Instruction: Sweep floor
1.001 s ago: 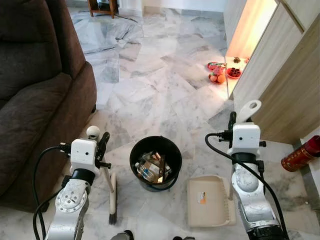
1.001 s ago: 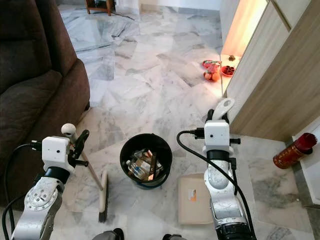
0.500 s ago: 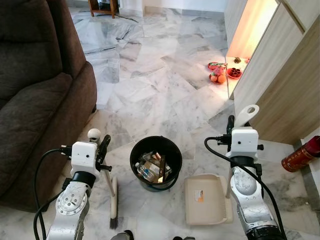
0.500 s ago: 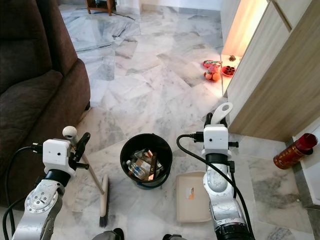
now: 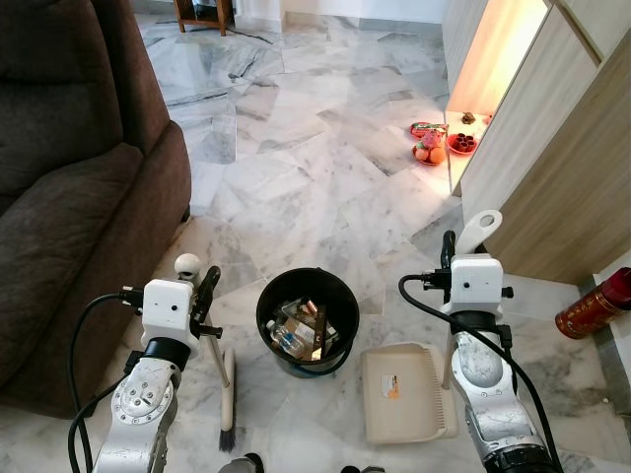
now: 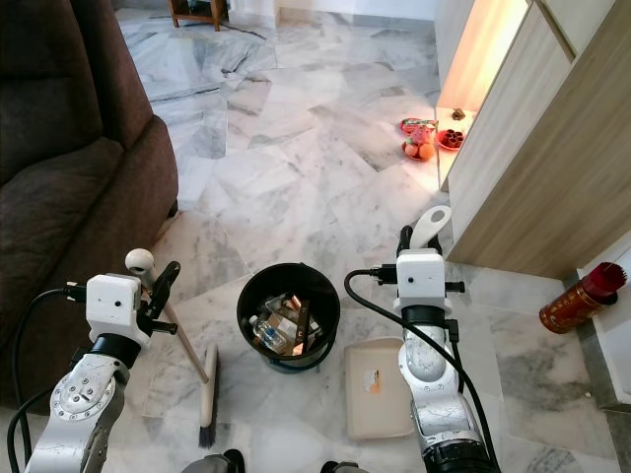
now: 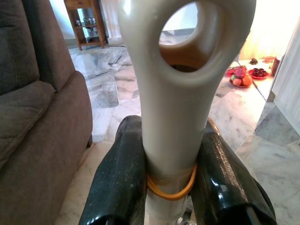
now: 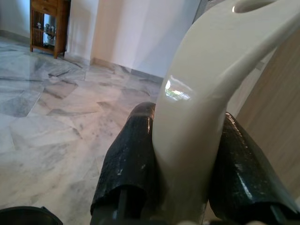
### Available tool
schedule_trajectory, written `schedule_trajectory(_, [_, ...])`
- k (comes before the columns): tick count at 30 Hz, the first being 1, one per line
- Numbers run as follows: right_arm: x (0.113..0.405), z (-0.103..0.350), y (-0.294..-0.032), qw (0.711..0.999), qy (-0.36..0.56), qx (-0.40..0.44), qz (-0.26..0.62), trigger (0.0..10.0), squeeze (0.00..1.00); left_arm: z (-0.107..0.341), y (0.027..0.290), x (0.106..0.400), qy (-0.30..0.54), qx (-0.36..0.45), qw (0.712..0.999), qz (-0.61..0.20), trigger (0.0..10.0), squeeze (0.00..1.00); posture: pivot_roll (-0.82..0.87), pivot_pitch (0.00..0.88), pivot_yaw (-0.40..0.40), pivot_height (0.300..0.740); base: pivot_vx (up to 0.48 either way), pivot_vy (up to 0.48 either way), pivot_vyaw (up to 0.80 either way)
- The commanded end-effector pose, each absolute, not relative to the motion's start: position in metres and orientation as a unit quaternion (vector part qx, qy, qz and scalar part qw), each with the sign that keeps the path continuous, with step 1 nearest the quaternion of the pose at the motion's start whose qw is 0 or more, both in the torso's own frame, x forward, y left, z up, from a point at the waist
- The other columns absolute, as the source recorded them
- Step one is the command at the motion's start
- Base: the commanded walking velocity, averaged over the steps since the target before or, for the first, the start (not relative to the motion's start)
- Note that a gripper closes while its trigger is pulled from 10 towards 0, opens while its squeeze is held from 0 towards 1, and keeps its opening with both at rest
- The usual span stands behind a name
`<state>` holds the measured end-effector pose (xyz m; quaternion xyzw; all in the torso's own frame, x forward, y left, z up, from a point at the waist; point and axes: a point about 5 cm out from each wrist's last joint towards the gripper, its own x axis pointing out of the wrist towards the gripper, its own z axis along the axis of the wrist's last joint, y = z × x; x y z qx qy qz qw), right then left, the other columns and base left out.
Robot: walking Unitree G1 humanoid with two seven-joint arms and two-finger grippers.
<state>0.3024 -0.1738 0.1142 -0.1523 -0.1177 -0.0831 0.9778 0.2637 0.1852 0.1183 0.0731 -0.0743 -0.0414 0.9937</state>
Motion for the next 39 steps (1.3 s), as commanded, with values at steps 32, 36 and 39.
schedule_trajectory(32, [0.3046,0.1173,-0.1694,0.978,-0.136,-0.143,-0.070,10.0,0.00,0.1324,0.1793,0.2655,-0.109,0.069,0.990,-0.054,10.0,0.00,0.13,0.177,-0.014,0.740,-0.101,0.000,0.00])
schedule_trajectory(36, [0.3047,0.1174,-0.1691,0.978,-0.135,-0.143,-0.070,10.0,0.00,0.1324,0.1794,0.2653,-0.109,0.068,0.990,-0.053,10.0,0.00,0.13,0.180,-0.013,0.740,-0.288,0.000,0.00])
schedule_trajectory(39, [0.3044,0.1161,-0.1684,0.978,-0.134,-0.142,-0.069,10.0,0.00,0.1328,0.1799,0.2653,-0.109,0.069,0.990,-0.052,10.0,0.00,0.13,0.189,-0.012,0.740,-0.290,0.000,0.00])
